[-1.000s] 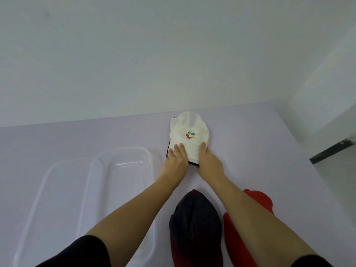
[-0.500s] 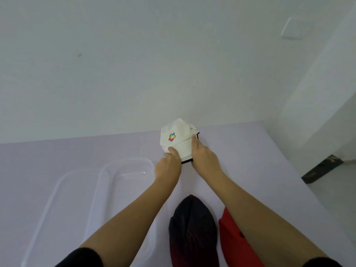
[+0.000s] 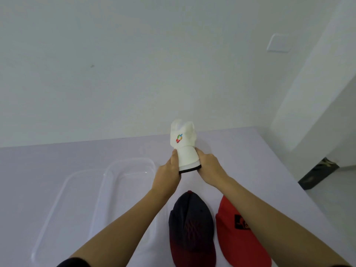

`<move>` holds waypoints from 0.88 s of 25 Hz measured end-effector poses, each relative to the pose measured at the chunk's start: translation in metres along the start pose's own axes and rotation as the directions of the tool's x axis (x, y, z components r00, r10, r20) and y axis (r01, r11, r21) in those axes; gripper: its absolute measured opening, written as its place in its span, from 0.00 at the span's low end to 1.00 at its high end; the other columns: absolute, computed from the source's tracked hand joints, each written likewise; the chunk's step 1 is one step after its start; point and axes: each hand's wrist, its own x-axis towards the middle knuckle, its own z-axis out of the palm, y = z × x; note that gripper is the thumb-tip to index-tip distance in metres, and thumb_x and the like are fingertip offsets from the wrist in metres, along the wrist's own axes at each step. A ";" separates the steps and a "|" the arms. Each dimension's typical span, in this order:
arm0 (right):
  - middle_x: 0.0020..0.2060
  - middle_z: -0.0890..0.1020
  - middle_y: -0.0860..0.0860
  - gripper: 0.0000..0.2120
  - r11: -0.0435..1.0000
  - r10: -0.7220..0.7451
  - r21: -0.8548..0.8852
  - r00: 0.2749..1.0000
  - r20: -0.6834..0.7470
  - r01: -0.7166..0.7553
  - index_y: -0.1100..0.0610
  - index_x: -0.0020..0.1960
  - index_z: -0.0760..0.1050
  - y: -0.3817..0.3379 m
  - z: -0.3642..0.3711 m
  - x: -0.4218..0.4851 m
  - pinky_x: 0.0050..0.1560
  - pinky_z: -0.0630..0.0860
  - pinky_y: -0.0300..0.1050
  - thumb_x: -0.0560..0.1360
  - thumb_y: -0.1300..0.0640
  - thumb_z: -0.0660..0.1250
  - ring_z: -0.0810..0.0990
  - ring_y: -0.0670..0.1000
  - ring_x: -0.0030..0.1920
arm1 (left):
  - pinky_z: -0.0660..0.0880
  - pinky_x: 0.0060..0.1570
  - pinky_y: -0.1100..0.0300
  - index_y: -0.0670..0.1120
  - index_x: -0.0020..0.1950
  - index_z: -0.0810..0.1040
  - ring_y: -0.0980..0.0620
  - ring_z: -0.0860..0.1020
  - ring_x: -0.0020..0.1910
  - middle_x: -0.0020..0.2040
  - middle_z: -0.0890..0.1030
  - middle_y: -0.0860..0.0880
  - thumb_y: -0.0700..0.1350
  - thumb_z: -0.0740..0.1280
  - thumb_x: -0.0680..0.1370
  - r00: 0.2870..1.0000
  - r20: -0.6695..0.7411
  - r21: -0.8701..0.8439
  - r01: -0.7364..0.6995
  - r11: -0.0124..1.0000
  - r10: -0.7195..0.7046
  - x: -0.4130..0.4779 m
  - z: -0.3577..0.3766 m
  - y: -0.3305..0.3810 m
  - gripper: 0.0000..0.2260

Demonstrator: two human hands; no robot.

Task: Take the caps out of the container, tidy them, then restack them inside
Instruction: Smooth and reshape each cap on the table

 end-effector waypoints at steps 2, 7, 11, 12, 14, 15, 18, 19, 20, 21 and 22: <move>0.44 0.79 0.62 0.26 0.994 0.017 -0.112 0.999 0.045 -0.012 0.60 0.73 0.58 0.012 -0.001 -0.005 0.40 0.73 0.48 0.75 0.66 0.56 0.74 0.56 0.38 | 0.65 0.27 0.58 0.38 0.66 0.71 0.43 0.79 0.31 0.43 0.82 0.42 0.37 0.69 0.72 0.995 -0.004 0.108 -0.096 0.989 0.097 -0.002 -0.009 -0.005 0.22; 0.50 0.80 0.61 0.26 0.987 0.096 -0.139 0.991 0.098 -0.082 0.56 0.74 0.55 0.022 -0.008 -0.027 0.45 0.76 0.52 0.78 0.57 0.58 0.78 0.60 0.46 | 0.67 0.15 0.62 0.37 0.52 0.80 0.46 0.79 0.24 0.46 0.85 0.43 0.34 0.79 0.56 0.979 -0.059 0.239 -0.176 0.955 0.195 -0.008 -0.008 -0.008 0.25; 0.62 0.75 0.56 0.33 0.980 0.034 -0.199 0.999 0.035 -0.026 0.57 0.75 0.51 0.002 -0.007 -0.028 0.48 0.77 0.52 0.75 0.53 0.63 0.78 0.58 0.53 | 0.74 0.20 0.59 0.34 0.56 0.79 0.41 0.84 0.45 0.53 0.83 0.38 0.30 0.78 0.54 0.978 -0.055 0.292 -0.178 0.940 0.202 -0.015 -0.004 0.001 0.30; 0.63 0.74 0.57 0.32 0.966 0.021 -0.257 1.000 -0.002 -0.021 0.59 0.75 0.50 -0.003 -0.007 -0.028 0.47 0.77 0.51 0.76 0.56 0.62 0.78 0.58 0.51 | 0.75 0.21 0.59 0.34 0.57 0.78 0.40 0.83 0.46 0.54 0.82 0.38 0.29 0.77 0.54 0.976 -0.071 0.289 -0.178 0.941 0.206 -0.015 -0.005 0.002 0.31; 0.63 0.73 0.59 0.31 0.950 -0.009 -0.312 0.997 -0.076 -0.015 0.61 0.75 0.50 -0.010 -0.006 -0.031 0.44 0.76 0.51 0.77 0.61 0.59 0.79 0.60 0.48 | 0.76 0.22 0.57 0.33 0.60 0.75 0.38 0.83 0.46 0.57 0.80 0.36 0.28 0.76 0.57 0.975 -0.098 0.233 -0.171 0.957 0.198 -0.012 -0.008 0.001 0.32; 0.63 0.74 0.60 0.31 0.957 -0.020 -0.289 0.995 -0.099 -0.010 0.62 0.75 0.49 -0.011 -0.006 -0.034 0.43 0.75 0.51 0.77 0.63 0.59 0.79 0.60 0.47 | 0.76 0.23 0.56 0.33 0.62 0.74 0.37 0.83 0.45 0.59 0.79 0.35 0.27 0.75 0.59 0.978 -0.110 0.171 -0.156 0.973 0.176 -0.011 -0.009 0.000 0.31; 0.58 0.77 0.60 0.32 0.982 0.007 -0.187 0.993 -0.117 -0.029 0.60 0.76 0.48 -0.012 -0.007 -0.040 0.44 0.73 0.49 0.77 0.63 0.59 0.78 0.59 0.47 | 0.80 0.36 0.48 0.32 0.67 0.69 0.33 0.80 0.52 0.64 0.74 0.32 0.27 0.71 0.66 0.977 -0.194 0.033 -0.079 0.996 0.084 -0.006 -0.015 -0.008 0.30; 0.59 0.76 0.60 0.32 0.981 0.009 -0.192 0.994 -0.110 -0.030 0.60 0.76 0.48 -0.013 -0.007 -0.041 0.45 0.73 0.48 0.77 0.62 0.60 0.78 0.59 0.48 | 0.80 0.40 0.46 0.32 0.67 0.69 0.33 0.79 0.55 0.64 0.74 0.32 0.26 0.72 0.66 0.972 -0.216 0.056 -0.082 0.995 0.093 -0.006 -0.016 -0.011 0.30; 0.61 0.75 0.59 0.32 0.978 0.004 -0.208 0.995 -0.103 -0.026 0.60 0.75 0.49 -0.017 -0.006 -0.041 0.44 0.72 0.48 0.76 0.61 0.60 0.78 0.59 0.49 | 0.80 0.41 0.46 0.32 0.66 0.69 0.32 0.78 0.57 0.63 0.75 0.33 0.25 0.73 0.64 0.969 -0.221 0.092 -0.095 0.991 0.114 -0.007 -0.016 -0.013 0.31; 0.62 0.74 0.58 0.31 0.975 0.002 -0.220 0.995 -0.098 -0.023 0.60 0.75 0.50 -0.021 -0.004 -0.040 0.44 0.73 0.48 0.76 0.60 0.60 0.78 0.59 0.50 | 0.81 0.41 0.46 0.32 0.65 0.70 0.32 0.78 0.57 0.62 0.76 0.33 0.24 0.74 0.62 0.963 -0.229 0.125 -0.115 0.985 0.142 -0.008 -0.015 -0.015 0.33; 0.62 0.74 0.57 0.31 0.974 0.010 -0.227 0.996 -0.085 -0.029 0.61 0.75 0.51 -0.025 -0.001 -0.039 0.42 0.72 0.47 0.76 0.58 0.61 0.78 0.58 0.50 | 0.81 0.40 0.46 0.32 0.65 0.71 0.33 0.77 0.58 0.61 0.77 0.33 0.24 0.74 0.60 0.959 -0.233 0.145 -0.133 0.981 0.164 -0.010 -0.013 -0.016 0.33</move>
